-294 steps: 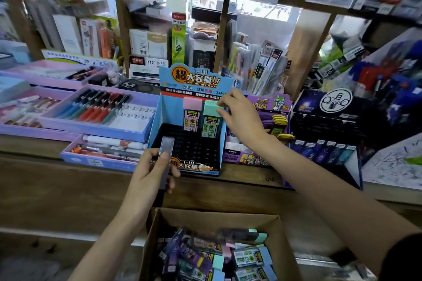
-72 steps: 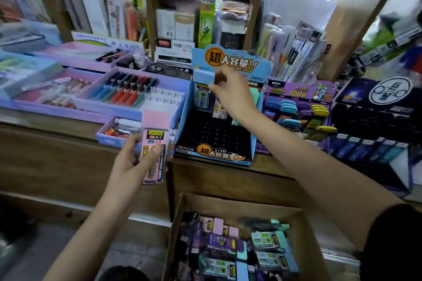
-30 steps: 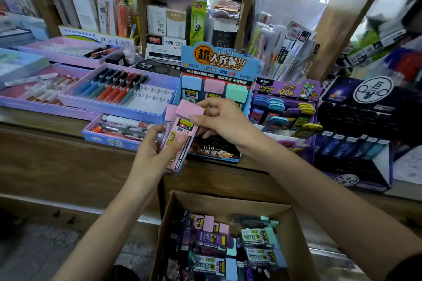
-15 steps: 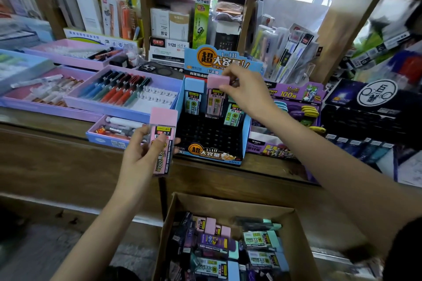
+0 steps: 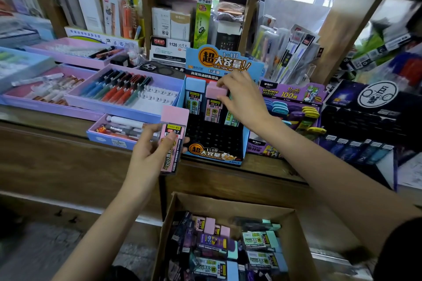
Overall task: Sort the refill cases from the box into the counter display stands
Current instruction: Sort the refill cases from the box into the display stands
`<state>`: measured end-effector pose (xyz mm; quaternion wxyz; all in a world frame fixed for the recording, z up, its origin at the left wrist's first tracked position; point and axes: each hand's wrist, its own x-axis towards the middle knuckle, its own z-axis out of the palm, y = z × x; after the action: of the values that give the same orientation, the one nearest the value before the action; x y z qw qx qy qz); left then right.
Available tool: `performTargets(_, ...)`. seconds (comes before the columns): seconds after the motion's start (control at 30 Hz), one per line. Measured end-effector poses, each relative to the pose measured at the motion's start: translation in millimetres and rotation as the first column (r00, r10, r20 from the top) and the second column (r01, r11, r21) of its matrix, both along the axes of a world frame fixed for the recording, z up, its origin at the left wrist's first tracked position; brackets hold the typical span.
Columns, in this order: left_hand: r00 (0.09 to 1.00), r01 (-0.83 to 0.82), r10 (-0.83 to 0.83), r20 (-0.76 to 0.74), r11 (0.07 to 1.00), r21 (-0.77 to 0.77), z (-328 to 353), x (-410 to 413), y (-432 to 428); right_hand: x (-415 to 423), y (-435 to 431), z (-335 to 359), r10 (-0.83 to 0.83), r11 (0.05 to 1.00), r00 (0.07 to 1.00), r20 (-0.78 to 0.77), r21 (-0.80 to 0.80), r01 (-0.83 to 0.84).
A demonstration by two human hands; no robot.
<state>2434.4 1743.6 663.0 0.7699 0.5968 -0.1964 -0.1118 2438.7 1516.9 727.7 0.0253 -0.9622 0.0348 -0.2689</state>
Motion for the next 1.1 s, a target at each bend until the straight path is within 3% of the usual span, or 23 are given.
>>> performTargets(0.1, 1.0, 0.004, -0.004, 0.023, 1.0, 0.021, 2, 2, -5, -3, -4, 3, -0.03, 0.997, 0.998, -0.055, -0.075, 0.025)
performTargets(0.17, 0.999, 0.017, -0.018, 0.041, 1.0, 0.026, 4, 4, -11, -8, 0, 8, 0.008, 1.0, 1.0, -0.019, -0.007, -0.008)
performTargets(0.23, 0.997, 0.042, -0.044, 0.067, 0.999, 0.029, 10, 4, -18, -17, 11, 18, 0.107, 0.936, 0.994, 0.017, 0.336, -0.106)
performTargets(0.3, 0.991, 0.075, -0.077, 0.108, 0.997, 0.021, 17, 4, -28, -27, 24, 30, 0.268, 0.699, 0.963, -0.036, 0.695, -0.169)
performTargets(0.33, 0.988, 0.09, -0.091, 0.122, 0.996, 0.015, 20, 3, -33, -31, 29, 34, 0.329, 0.624, 0.943, -0.056, 0.762, -0.173)
performTargets(0.47, 0.978, 0.114, -0.124, 0.169, 0.991, 0.069, 25, 8, -46, -38, 35, 41, 0.31, 0.64, 0.95, -0.045, 0.749, -0.173)
performTargets(0.53, 0.937, 0.05, -0.135, 0.322, 0.964, 0.259, 19, 16, -45, -39, 27, 44, 0.26, 0.65, 0.966, -0.015, 0.742, -0.164)
performTargets(0.6, 0.806, -0.136, -0.215, 0.552, 0.839, 0.526, 8, 28, -39, -38, 15, 46, 0.204, 0.688, 0.979, 0.016, 0.709, -0.155)
performTargets(0.67, 0.638, -0.366, -0.331, 0.696, 0.665, 0.652, -3, 38, -31, -34, 5, 42, 0.14, 0.738, 0.989, 0.05, 0.661, -0.138)
performTargets(0.73, 0.591, -0.425, -0.403, 0.699, 0.58, 0.695, -12, 40, -23, -29, 2, 35, 0.076, 0.786, 0.994, 0.078, 0.608, -0.108)
performTargets(0.83, 0.58, -0.413, -0.459, 0.673, 0.546, 0.729, -21, 40, -19, -21, 4, 21, 0.029, 0.837, 0.995, 0.099, 0.541, -0.078)
performTargets(1.1, 0.556, -0.398, -0.474, 0.683, 0.569, 0.719, -21, 40, -17, -16, 12, 10, 0.09, 0.925, 0.994, 0.062, 0.366, -0.107)
